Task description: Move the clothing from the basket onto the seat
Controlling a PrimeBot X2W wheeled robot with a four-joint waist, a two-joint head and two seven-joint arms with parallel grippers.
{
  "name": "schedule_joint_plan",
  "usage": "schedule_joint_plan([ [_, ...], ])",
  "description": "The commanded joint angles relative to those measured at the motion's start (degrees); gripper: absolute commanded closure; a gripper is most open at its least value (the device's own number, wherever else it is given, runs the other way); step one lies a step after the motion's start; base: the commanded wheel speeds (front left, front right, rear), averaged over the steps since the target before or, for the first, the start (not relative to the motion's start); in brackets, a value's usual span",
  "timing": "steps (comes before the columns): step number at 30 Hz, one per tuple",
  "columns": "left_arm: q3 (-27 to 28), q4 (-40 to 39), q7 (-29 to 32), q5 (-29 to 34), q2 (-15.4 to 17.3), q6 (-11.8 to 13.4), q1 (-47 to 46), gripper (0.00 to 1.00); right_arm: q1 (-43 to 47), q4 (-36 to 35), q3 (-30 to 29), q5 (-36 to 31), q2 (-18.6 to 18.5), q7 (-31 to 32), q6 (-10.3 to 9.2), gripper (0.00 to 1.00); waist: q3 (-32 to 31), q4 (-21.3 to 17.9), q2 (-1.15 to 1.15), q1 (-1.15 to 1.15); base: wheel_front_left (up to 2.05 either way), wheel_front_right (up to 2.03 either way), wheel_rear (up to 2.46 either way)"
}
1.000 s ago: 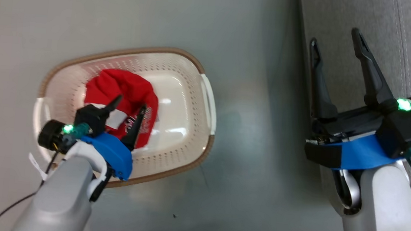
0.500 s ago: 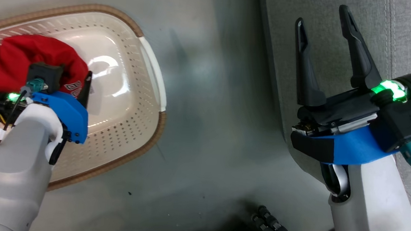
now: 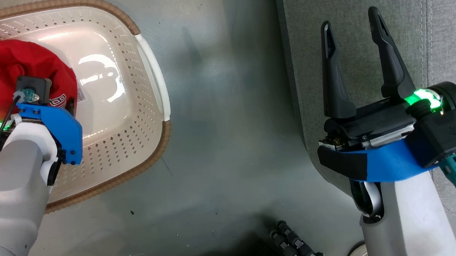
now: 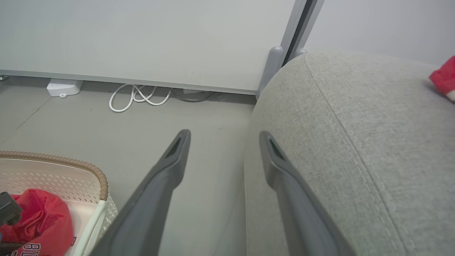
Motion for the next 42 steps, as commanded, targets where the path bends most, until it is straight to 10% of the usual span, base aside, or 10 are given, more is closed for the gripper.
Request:
schedule_joint_plan([
  [1, -0.1, 0.4, 0.0, -0.4, 0.3, 0.2, -0.9, 1.00, -0.2, 0.2, -0.1, 0.4, 0.2, -0.5, -0.05, 0.00, 0.0, 0.0, 0.00, 0.00, 0.00, 0.00, 0.00],
  [22, -1.3, 2.2, -2.6, -2.2, -3.4, -1.6, -0.8, 1.00, -1.6, 3.2, 0.1, -2.3, 0.2, 0.2, -0.06, 0.00, -4.9, 4.0, 0.00, 0.00, 0.00, 0.00, 0.00],
  [42, -8.5, -0.1, -3.8, -7.1, -11.5, -8.4, 9.0, 1.00, 12.1, 8.6, 0.1, -3.6, -2.0, 7.0, -0.06, 0.00, -41.2, 16.7, 0.00, 0.00, 0.00, 0.00, 0.00],
])
